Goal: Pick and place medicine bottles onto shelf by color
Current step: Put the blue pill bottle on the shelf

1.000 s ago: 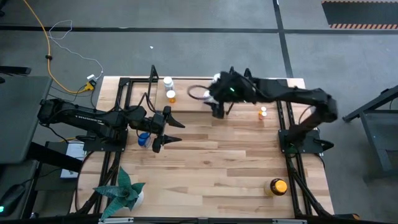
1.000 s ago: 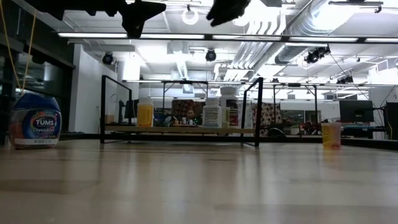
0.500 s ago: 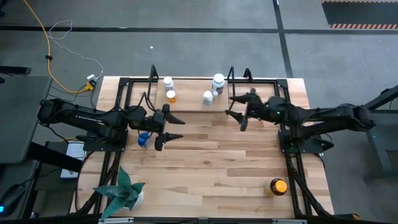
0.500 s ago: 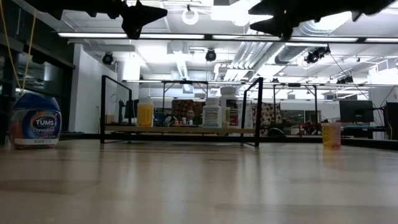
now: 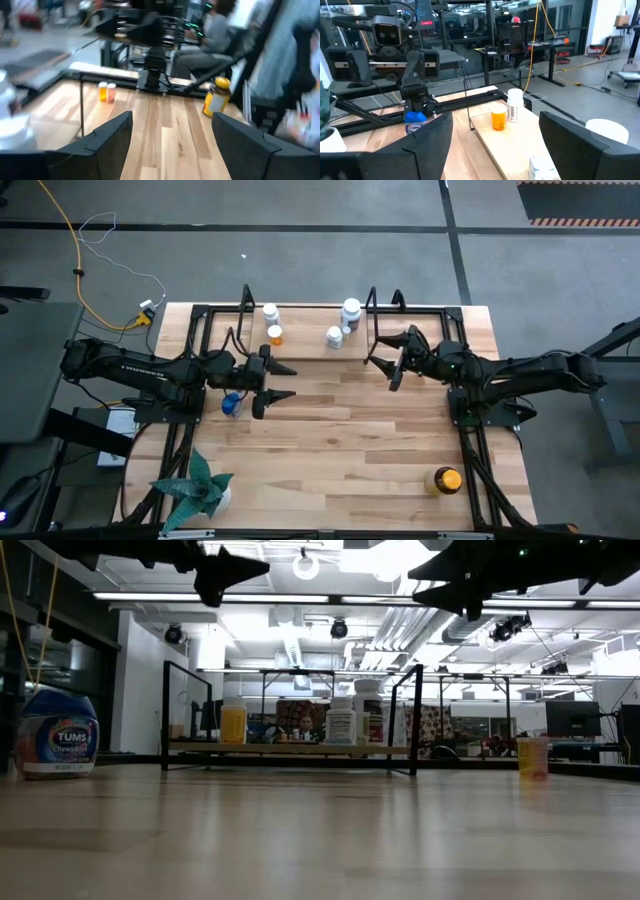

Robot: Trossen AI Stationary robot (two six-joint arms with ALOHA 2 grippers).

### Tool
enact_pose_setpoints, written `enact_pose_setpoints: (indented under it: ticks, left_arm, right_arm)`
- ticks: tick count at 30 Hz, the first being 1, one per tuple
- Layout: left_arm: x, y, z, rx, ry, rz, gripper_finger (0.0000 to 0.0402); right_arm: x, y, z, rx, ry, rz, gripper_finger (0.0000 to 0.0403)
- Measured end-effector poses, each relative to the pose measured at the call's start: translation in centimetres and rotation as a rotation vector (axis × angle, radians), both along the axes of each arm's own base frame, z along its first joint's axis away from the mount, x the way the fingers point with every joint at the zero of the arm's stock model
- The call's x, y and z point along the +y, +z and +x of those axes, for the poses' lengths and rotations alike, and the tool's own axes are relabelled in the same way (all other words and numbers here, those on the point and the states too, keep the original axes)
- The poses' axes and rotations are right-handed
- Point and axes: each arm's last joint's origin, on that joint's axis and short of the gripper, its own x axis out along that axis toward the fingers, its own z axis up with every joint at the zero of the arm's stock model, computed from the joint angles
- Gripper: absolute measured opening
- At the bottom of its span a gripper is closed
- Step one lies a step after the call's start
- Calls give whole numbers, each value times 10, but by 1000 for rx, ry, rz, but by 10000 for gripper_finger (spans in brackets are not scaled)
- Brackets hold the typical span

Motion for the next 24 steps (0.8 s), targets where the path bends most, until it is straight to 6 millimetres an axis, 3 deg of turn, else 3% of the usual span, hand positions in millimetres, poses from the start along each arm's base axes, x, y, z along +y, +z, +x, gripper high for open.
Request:
enact_pose_setpoints:
  ticks: [3, 9, 24]
  left_arm:
    - [2, -3, -1, 31, 90, -143, 264]
    - [1, 3, -8, 354, 299, -297, 264]
    - [-38, -11, -59, 836, 692, -520, 264]
  right_arm:
    - [0, 0, 0, -1, 0, 3, 289]
    - [0, 0, 0, -1, 0, 3, 289]
    - [0, -1, 0, 9, 0, 3, 289]
